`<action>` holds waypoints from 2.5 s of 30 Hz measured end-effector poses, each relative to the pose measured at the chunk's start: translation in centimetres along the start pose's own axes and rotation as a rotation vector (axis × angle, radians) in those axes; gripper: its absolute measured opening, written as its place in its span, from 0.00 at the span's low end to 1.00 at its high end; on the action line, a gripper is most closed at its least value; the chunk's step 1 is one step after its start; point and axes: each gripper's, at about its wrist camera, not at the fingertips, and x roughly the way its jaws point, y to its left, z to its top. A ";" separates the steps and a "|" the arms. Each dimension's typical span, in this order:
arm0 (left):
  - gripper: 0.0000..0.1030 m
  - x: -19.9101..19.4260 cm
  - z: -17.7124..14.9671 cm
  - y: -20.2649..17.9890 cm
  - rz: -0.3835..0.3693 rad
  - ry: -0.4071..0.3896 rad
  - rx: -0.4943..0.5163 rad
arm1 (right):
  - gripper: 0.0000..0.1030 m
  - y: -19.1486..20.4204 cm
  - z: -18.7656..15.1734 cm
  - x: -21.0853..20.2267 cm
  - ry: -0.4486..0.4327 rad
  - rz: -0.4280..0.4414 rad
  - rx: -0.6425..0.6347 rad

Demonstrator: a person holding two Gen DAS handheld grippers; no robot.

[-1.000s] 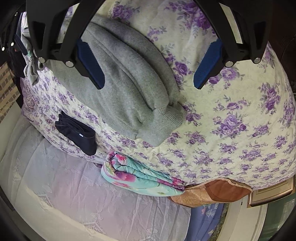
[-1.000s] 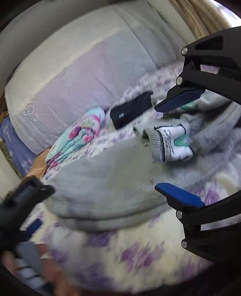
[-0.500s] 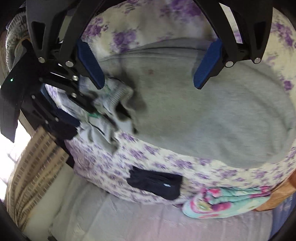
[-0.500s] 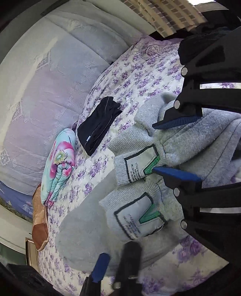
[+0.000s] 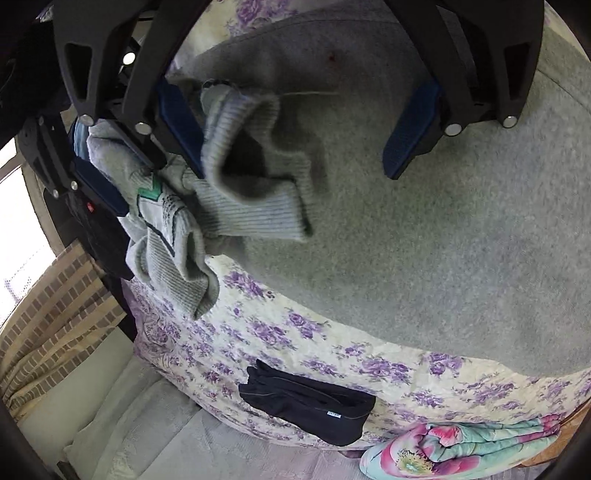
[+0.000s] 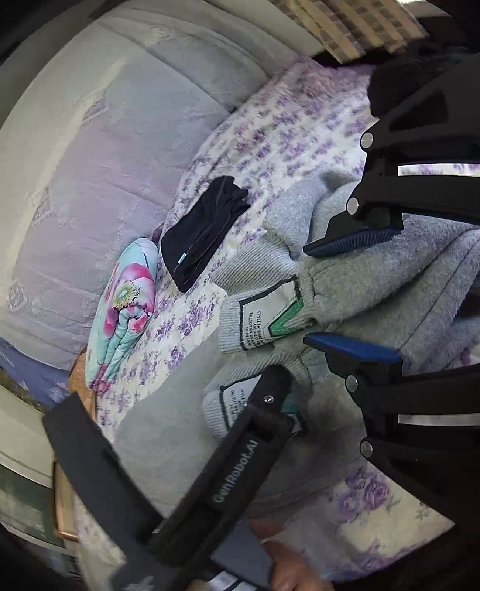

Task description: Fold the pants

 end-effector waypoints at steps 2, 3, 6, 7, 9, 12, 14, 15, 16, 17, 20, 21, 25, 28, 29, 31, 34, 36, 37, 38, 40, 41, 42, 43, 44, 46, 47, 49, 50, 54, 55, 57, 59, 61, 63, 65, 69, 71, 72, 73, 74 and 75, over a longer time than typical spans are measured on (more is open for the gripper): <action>0.67 -0.1 0.2 -0.1 -0.035 0.011 0.003 | 0.29 -0.2 0.0 0.7 0.016 -0.010 0.001; 0.52 -0.2 0.2 -0.3 -0.064 0.020 0.005 | 0.27 -0.8 0.0 0.9 0.021 0.010 0.032; 0.28 -0.6 0.5 -1.3 -0.119 0.026 0.036 | 0.19 -2.8 0.0 -0.1 -0.015 0.051 0.142; 0.27 -0.7 0.7 -1.6 -0.127 0.024 0.039 | 0.18 -3.8 0.0 -0.8 -0.036 0.063 0.192; 0.23 -0.8 1.1 -2.1 -0.138 0.008 0.050 | 0.18 -6.0 0.0 -1.9 -0.069 0.088 0.280; 0.22 -1.5 1.8 -2.1 -0.164 -0.020 0.043 | 0.17 -8.6 -0.1 -4.3 -0.151 0.131 0.371; 0.22 -1.5 1.9 -1.5 -0.148 -0.023 0.045 | 0.17 -8.6 0.1 -5.8 -0.197 0.155 0.344; 0.22 -0.8 1.8 -0.9 -0.125 0.004 0.054 | 0.17 -7.8 0.2 -6.1 -0.205 0.160 0.296; 0.24 0.3 1.5 0.2 -0.116 0.040 0.035 | 0.17 -6.8 0.3 -6.1 -0.200 0.171 0.253; 0.26 1.1 1.0 1.4 -0.134 0.064 -0.012 | 0.17 -5.5 0.3 -5.9 -0.188 0.190 0.214; 0.27 0.0 0.4 3.7 -0.233 0.036 -0.115 | 0.17 -0.5 -0.7 -3.4 -0.084 0.223 0.062; 0.27 -1.1 0.5 4.3 -0.231 0.014 -0.139 | 0.17 0.7 -1.4 -2.7 -0.057 0.213 0.023; 0.26 -6.4 1.1 3.9 -0.115 -0.119 -0.098 | 0.17 1.1 -2.6 -1.7 -0.020 0.197 0.018; 0.39 -7.9 1.4 0.4 -0.179 -0.142 -0.001 | 0.23 1.1 -2.2 -1.8 -0.022 0.207 0.026; 0.44 -7.7 1.3 -1.2 -0.203 -0.137 0.039 | 0.29 1.0 -2.2 -2.0 -0.025 0.223 0.027; 0.51 -6.6 1.0 -4.1 -0.241 -0.114 0.119 | 0.34 -0.4 -2.4 -2.7 -0.031 0.302 0.084; 0.50 -3.2 0.6 -6.7 -0.246 -0.030 0.161 | 0.35 -4.6 -3.6 -4.4 -0.041 0.396 0.234; 0.50 -2.4 0.3 -7.4 -0.284 -0.009 0.165 | 0.42 -7.8 -4.8 -5.4 -0.054 0.426 0.345; 0.50 -2.7 0.0 -7.8 -0.295 -0.021 0.180 | 0.48 -10.0 -5.7 -5.7 -0.067 0.442 0.435; 0.50 -3.1 -0.1 -8.4 -0.304 -0.041 0.205 | 0.49 -12.2 -6.5 -5.6 -0.081 0.458 0.550; 0.50 -3.5 -0.5 -10.0 -0.319 -0.049 0.246 | 0.51 -15.8 -7.9 -4.4 -0.103 0.552 0.783; 0.50 -3.2 -0.7 -10.6 -0.322 -0.039 0.265 | 0.51 -17.0 -8.3 -3.4 -0.108 0.613 0.879; 0.51 -2.6 -0.8 -11.1 -0.315 -0.024 0.279 | 0.50 -17.6 -8.5 -2.2 -0.101 0.678 0.947; 0.51 -1.5 -0.9 -11.3 -0.296 0.000 0.289 | 0.49 -17.7 -8.3 -1.1 -0.090 0.726 0.980; 0.51 -0.1 -1.2 -11.0 -0.259 0.032 0.291 | 0.49 -17.7 -8.1 0.3 -0.072 0.777 1.007; 0.49 1.8 -1.8 -9.5 -0.262 0.082 0.247 | 0.49 -17.1 -7.7 3.0 -0.029 0.840 1.064; 0.49 2.1 -2.0 -8.7 -0.295 0.085 0.224 | 0.49 -16.6 -7.5 4.0 -0.014 0.882 1.091; 0.46 1.8 -2.2 -8.3 -0.305 0.070 0.233 | 0.49 -15.7 -6.9 6.8 0.044 0.977 1.141; 0.46 1.9 -2.2 -8.3 -0.304 0.070 0.233 | 0.47 -15.4 -6.5 7.9 0.073 0.951 1.138; 0.43 2.2 -2.1 -8.2 -0.289 0.040 0.254 | 0.14 -15.2 -6.9 13.0 0.203 0.858 1.171; 0.42 2.3 -1.9 -8.0 -0.295 0.043 0.244 | 0.11 -15.0 -7.5 13.7 0.227 0.865 1.196; 0.37 2.0 -1.5 -7.3 -0.319 0.060 0.204 | 0.11 -15.3 -7.9 12.8 0.199 0.852 1.193; 0.38 0.7 -0.7 -6.5 -0.356 0.058 0.124 | 0.19 -15.8 -7.5 10.8 0.165 0.791 1.165; 0.55 -0.5 0.0 -6.6 -0.341 0.018 0.109 | 0.21 -16.5 -7.1 8.6 0.121 0.743 1.145; 0.64 -1.5 0.9 -6.9 -0.296 -0.044 0.126 | 0.27 -16.6 -5.9 5.7 0.055 0.717 1.071; 0.65 -1.1 1.9 -6.7 -0.270 -0.047 0.114 | 0.46 -15.4 -4.7 3.5 0.022 0.700 0.984; 0.56 1.5 3.4 -4.5 -0.112 -0.005 0.040 | 0.48 -12.2 -4.6 1.2 0.054 0.628 0.865; 0.70 2.6 3.2 -3.2 -0.020 -0.001 0.037 | 0.46 -9.8 -5.6 2.0 0.138 0.586 0.804; 0.74 3.4 2.8 -2.3 -0.016 0.016 0.018 | 0.46 -9.0 -6.6 2.8 0.181 0.586 0.804; 0.74 3.5 2.6 -2.0 -0.020 0.007 0.028 | 0.45 -8.6 -7.6 3.2 0.184 0.595 0.825; 0.74 3.4 2.5 -2.4 -0.007 -0.005 0.057 | 0.45 -8.5 -8.4 3.4 0.173 0.603 0.850; 0.74 3.3 2.4 -2.8 0.010 -0.012 0.072 | 0.45 -8.6 -8.7 3.4 0.165 0.611 0.860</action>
